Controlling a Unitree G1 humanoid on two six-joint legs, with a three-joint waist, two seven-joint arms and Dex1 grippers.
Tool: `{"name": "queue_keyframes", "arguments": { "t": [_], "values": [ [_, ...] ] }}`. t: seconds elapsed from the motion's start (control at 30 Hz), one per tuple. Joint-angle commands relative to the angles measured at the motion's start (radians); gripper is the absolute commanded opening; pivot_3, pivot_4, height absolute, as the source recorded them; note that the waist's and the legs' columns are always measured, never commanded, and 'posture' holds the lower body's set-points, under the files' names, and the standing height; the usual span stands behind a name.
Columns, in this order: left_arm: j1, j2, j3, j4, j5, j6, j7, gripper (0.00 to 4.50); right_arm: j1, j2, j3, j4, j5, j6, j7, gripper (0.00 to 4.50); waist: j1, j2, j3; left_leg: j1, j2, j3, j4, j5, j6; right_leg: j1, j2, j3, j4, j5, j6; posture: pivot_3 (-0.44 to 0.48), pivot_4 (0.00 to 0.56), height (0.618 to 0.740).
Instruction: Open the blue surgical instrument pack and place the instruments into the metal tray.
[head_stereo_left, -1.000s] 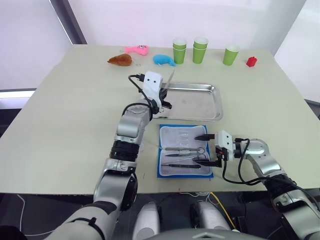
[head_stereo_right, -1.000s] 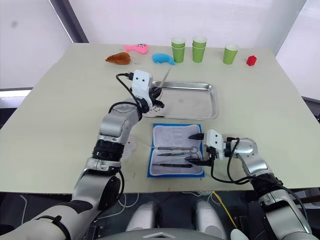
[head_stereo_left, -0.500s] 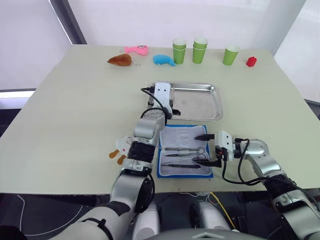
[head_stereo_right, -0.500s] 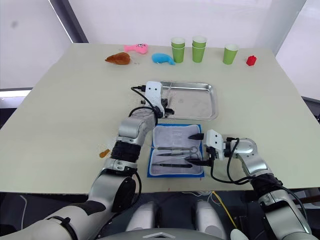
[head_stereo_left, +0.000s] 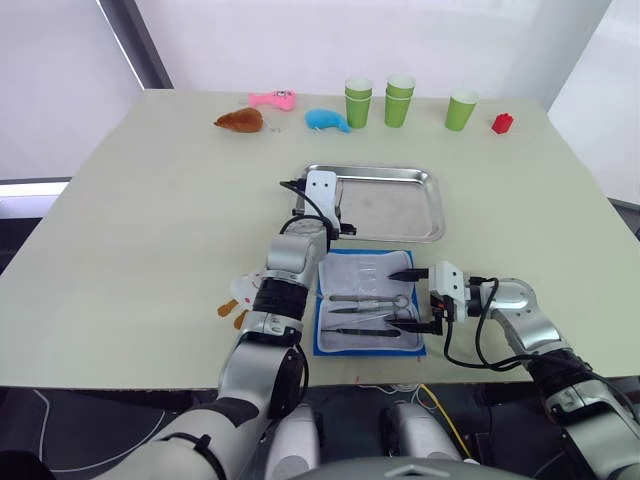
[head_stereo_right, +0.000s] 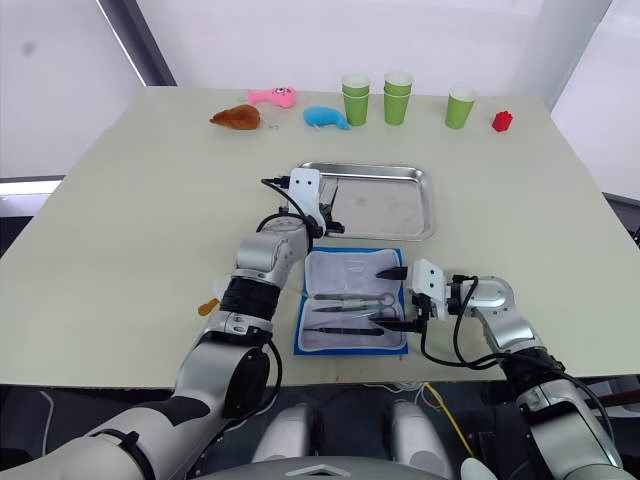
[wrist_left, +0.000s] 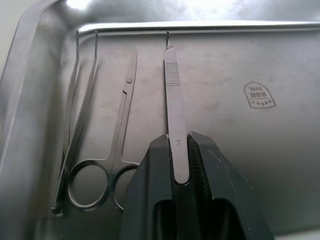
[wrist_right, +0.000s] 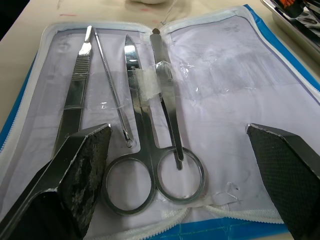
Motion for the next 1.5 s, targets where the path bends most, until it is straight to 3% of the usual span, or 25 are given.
{"name": "queue_keyframes", "arguments": {
  "t": [0.03, 0.2, 0.43, 0.67, 0.97, 1.2, 1.3, 1.33, 1.5],
  "values": [
    [0.002, -0.007, 0.002, -0.032, 0.001, 0.005, 0.009, 1.29, 0.067, -0.015, 0.073, 0.105, -0.119, 0.028, -0.002, 4.5, 0.0, 0.0, 0.0, 0.0, 0.0, 0.0, 0.0, 0.0, 0.0, 0.0, 0.0, 0.0, 0.0, 0.0, 0.0, 0.0, 0.15, 0.739],
    [0.007, -0.005, -0.005, -0.046, 0.003, 0.011, 0.005, 3.45, 0.063, -0.014, 0.073, 0.104, -0.12, 0.029, -0.003, 4.5, 0.0, 0.0, 0.0, 0.0, 0.0, 0.0, 0.0, 0.0, 0.0, 0.0, 0.0, 0.0, 0.0, 0.0, 0.0, 0.0, 0.15, 0.739],
    [0.014, 0.009, -0.007, -0.15, -0.043, -0.052, -0.092, 3.45, 0.063, -0.012, 0.074, 0.107, -0.12, 0.025, -0.003, 4.5, 0.0, 0.0, 0.0, 0.0, 0.0, 0.0, 0.0, 0.0, 0.0, 0.0, 0.0, 0.0, 0.0, 0.0, 0.0, 0.0, 0.15, 0.739],
    [0.128, 0.122, -0.047, -0.317, -0.144, -0.226, -0.439, 3.45, 0.07, -0.01, 0.075, 0.101, -0.12, 0.027, -0.005, 4.5, -0.004, 0.002, 0.0, 0.0, 0.0, 0.0, -0.002, 0.0, 0.0, 0.0, 0.0, 0.0, -0.001, 0.0, 0.0, 0.0, 0.15, 0.739],
    [0.35, 0.465, -0.018, -0.483, -0.334, -0.286, -0.979, 3.45, 0.067, -0.015, 0.072, 0.104, -0.118, 0.03, 0.005, 4.5, -0.017, 0.003, 0.0, 0.001, 0.001, 0.0, -0.002, 0.0, 0.0, 0.0, -0.001, 0.0, -0.001, 0.0, -0.001, 0.0, 0.15, 0.739],
    [0.396, 0.712, 0.029, -0.42, -0.401, -0.392, -1.35, 3.45, 0.054, -0.009, 0.074, 0.118, -0.118, 0.025, 0.01, 4.5, -0.018, 0.004, 0.001, 0.0, 0.001, 0.001, -0.002, 0.0, 0.0, 0.0, -0.003, -0.001, -0.002, -0.003, -0.005, 0.0, 0.15, 0.739],
    [0.409, 0.807, 0.01, -0.38, -0.385, -0.525, -1.56, 3.45, 0.05, -0.011, 0.072, 0.124, -0.119, 0.023, 0.014, 4.5, -0.018, 0.004, 0.001, 0.0, 0.001, 0.001, -0.002, 0.0, 0.0, 0.0, -0.003, -0.002, -0.003, -0.003, -0.005, 0.0, 0.15, 0.739],
    [0.412, 0.85, -0.019, -0.362, -0.387, -0.61, -1.604, 3.45, 0.05, -0.012, 0.072, 0.125, -0.12, 0.022, 0.015, 4.5, -0.019, 0.004, 0.001, 0.0, 0.001, 0.001, -0.002, 0.0, 0.0, 0.0, -0.003, -0.002, -0.003, -0.003, -0.005, 0.0, 0.15, 0.739],
    [0.396, 0.972, -0.122, -0.338, -0.473, -0.726, -1.633, 3.45, 0.047, -0.012, 0.071, 0.128, -0.12, 0.021, 0.016, 4.5, -0.017, 0.007, 0.003, 0.0, 0.001, 0.002, -0.003, 0.0, 0.0, -0.001, -0.004, -0.002, -0.003, -0.004, -0.006, 0.0, 0.15, 0.739]
  ]
}}
